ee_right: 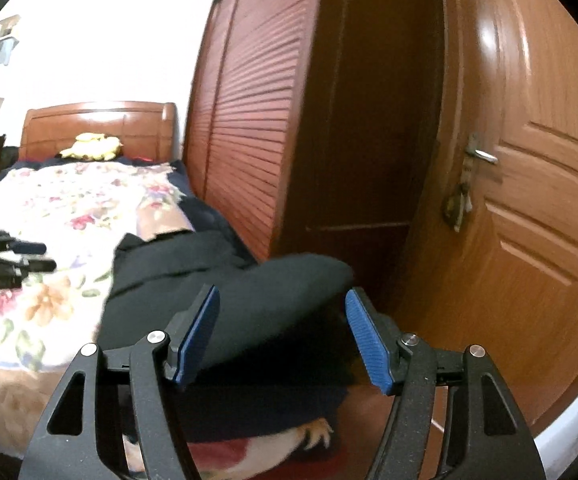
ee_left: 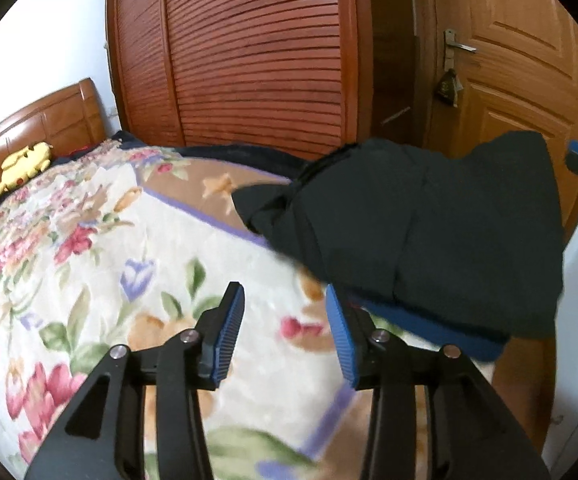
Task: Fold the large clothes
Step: 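Lower the coat beside the navy pillow and open both tools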
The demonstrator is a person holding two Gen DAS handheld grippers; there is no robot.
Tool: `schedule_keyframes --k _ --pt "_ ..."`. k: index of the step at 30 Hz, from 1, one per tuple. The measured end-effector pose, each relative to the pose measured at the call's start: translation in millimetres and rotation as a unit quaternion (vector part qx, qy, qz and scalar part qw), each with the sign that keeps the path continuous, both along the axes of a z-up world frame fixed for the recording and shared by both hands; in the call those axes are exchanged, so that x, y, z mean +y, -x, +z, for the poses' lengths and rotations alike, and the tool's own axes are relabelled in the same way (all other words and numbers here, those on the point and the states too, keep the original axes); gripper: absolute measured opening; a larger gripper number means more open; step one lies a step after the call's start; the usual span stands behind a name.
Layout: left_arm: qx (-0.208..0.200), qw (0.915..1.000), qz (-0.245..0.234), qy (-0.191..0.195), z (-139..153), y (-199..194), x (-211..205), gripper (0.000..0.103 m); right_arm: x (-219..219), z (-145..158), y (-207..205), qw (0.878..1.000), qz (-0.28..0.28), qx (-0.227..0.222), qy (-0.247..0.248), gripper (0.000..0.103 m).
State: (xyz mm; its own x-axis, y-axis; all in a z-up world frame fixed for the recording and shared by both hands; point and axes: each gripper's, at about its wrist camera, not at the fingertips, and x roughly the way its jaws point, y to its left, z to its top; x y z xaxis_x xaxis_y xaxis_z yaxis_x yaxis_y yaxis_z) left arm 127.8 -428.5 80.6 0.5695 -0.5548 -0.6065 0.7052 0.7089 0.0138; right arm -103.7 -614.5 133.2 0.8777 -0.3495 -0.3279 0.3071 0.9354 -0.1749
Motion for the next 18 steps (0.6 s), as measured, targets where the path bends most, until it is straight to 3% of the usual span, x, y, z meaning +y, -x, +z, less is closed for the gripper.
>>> schedule_keyframes --k 4,7,14,18 --pt "0.006 0.9999 -0.002 0.012 -11.8 17.8 28.2 0.049 13.4 -10.6 -21.8 0.999 0.043 0.026 -0.021 0.067" --pt "0.003 0.9999 0.002 0.012 -19.7 29.9 49.7 0.055 13.6 -23.5 -39.4 0.997 0.043 0.043 -0.036 0.067" --pt "0.007 0.9997 0.02 0.012 -31.6 45.9 89.9 0.059 -5.8 -57.0 -65.5 0.995 -0.003 0.084 -0.044 0.067" --pt "0.012 0.9993 0.031 0.016 -37.7 62.8 114.8 0.059 -19.4 -74.1 -66.2 0.992 -0.021 0.096 -0.074 0.067"
